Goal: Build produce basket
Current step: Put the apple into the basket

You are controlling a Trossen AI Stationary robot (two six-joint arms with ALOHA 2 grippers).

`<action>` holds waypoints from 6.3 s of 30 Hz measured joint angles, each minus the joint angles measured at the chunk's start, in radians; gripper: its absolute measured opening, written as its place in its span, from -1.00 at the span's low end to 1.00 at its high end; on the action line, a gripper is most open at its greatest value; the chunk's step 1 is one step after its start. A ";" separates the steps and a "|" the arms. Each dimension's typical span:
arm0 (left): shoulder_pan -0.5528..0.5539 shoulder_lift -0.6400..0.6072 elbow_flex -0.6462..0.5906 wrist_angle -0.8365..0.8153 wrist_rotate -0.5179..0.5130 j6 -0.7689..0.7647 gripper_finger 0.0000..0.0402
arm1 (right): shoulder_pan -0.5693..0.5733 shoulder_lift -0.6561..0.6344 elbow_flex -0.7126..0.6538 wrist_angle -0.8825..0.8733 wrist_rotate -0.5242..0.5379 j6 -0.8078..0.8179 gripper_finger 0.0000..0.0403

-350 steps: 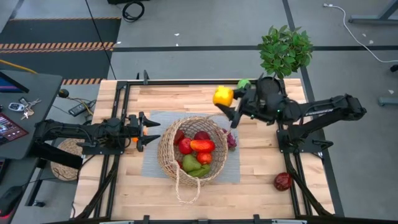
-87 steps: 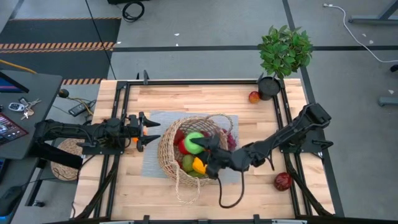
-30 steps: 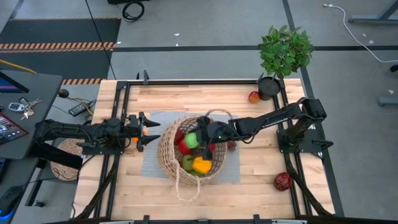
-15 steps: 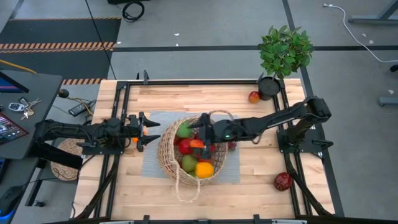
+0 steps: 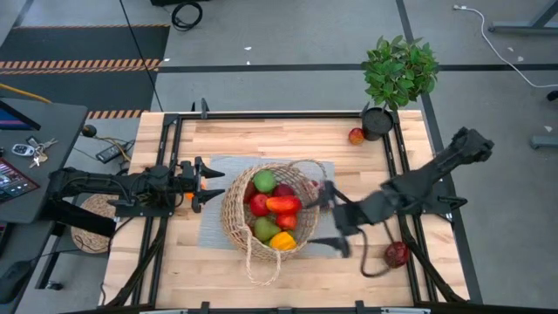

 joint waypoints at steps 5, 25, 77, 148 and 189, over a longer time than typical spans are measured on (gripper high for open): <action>0.000 0.000 0.000 0.000 0.000 0.000 0.43 | 0.120 -0.089 -0.001 -0.353 -0.023 0.263 0.88; 0.000 0.000 0.000 0.000 0.000 0.000 0.43 | 0.316 0.119 -0.001 -1.296 -0.260 1.461 0.87; 0.000 0.000 0.000 0.000 0.000 0.000 0.43 | 0.417 0.559 -0.012 -1.163 -0.652 1.596 0.97; 0.000 0.000 0.000 0.000 0.000 0.000 0.43 | 0.408 0.397 0.489 -1.177 0.394 0.933 0.62; 0.000 0.000 0.000 0.000 0.000 0.000 0.43 | 0.046 0.355 0.459 -0.548 0.316 -0.189 0.62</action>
